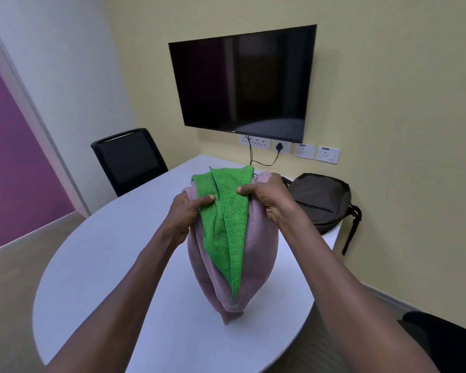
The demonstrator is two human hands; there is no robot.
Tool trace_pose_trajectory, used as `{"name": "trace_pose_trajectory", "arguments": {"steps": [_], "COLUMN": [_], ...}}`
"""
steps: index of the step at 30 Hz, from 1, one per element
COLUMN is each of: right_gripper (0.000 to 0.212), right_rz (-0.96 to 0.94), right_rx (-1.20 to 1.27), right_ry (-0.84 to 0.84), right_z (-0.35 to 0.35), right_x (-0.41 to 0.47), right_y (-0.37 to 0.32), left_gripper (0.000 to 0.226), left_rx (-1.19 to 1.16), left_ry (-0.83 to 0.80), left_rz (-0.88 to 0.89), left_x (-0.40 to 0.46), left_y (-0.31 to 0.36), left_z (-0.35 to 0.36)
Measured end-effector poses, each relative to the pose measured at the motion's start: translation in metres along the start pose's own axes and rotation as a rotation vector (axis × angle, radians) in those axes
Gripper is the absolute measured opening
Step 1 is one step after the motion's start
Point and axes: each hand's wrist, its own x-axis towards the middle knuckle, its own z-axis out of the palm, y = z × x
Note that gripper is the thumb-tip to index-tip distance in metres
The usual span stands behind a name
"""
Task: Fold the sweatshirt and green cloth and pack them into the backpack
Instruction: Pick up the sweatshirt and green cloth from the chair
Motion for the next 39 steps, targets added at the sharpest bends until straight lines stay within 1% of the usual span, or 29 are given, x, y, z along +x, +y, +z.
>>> {"name": "trace_pose_trajectory", "arguments": {"steps": [2,4,7,9,12,15,18,21,24,25,27,29,30,31,34,36,39], "right_gripper": [0.068,0.067,0.07,0.072,0.07,0.067,0.071,0.085,0.093,0.095,0.11,0.123,0.125,0.124,0.108,0.1,0.099], "right_rz": [0.006,0.015,0.025,0.045,0.063,0.075,0.068,0.056,0.047,0.047,0.053,0.045,0.043,0.044,0.049,0.041,0.014], "right_rx": [-0.023,-0.009,-0.017,-0.01,-0.026,-0.063,-0.093,-0.097,-0.108,-0.122,-0.137,-0.14,-0.142,-0.137,-0.129,-0.135,-0.15], "right_ry": [-0.036,-0.065,-0.069,-0.085,-0.082,-0.079,-0.075,-0.068,-0.068,-0.069,-0.067,-0.078,-0.088,-0.101,-0.137,-0.179,-0.203], "right_z": [0.024,0.036,0.047,0.066,0.099,0.132,0.168,0.207,0.242,0.253,0.274,0.292,0.301,0.311,0.338,0.351,0.371], "right_x": [0.016,0.024,0.032,0.039,0.05,0.065,0.08,0.093,0.105,0.109,0.122,0.139,0.144,0.142,0.137,0.147,0.159], "right_y": [0.008,0.012,0.013,0.018,0.024,0.029,0.037,0.048,0.06,0.064,0.074,0.087,0.091,0.09,0.087,0.093,0.1], "left_gripper": [0.039,0.039,0.045,0.044,0.042,0.048,0.051,0.05,0.036,0.036,0.037,0.028,0.025,0.025,0.023,0.028,0.035], "left_rx": [0.018,0.016,0.013,0.003,0.008,0.023,0.027,0.031,0.044,0.049,0.061,0.07,0.08,0.081,0.113,0.128,0.129], "left_ry": [0.048,0.059,0.063,0.068,0.081,0.065,0.068,0.096,0.085,0.086,0.103,0.132,0.149,0.17,0.203,0.235,0.268], "left_rz": [0.002,0.017,0.022,0.023,0.022,0.023,0.024,0.023,0.026,0.03,0.039,0.049,0.063,0.073,0.094,0.083,0.1], "left_x": [0.016,0.024,0.031,0.04,0.056,0.076,0.095,0.107,0.118,0.121,0.13,0.138,0.143,0.147,0.161,0.169,0.181], "left_y": [0.0,0.001,0.004,0.006,0.013,0.018,0.023,0.031,0.039,0.041,0.045,0.048,0.048,0.05,0.052,0.054,0.058], "left_z": [-0.023,-0.036,-0.048,-0.066,-0.097,-0.133,-0.171,-0.205,-0.236,-0.246,-0.266,-0.284,-0.293,-0.302,-0.328,-0.343,-0.36]}}
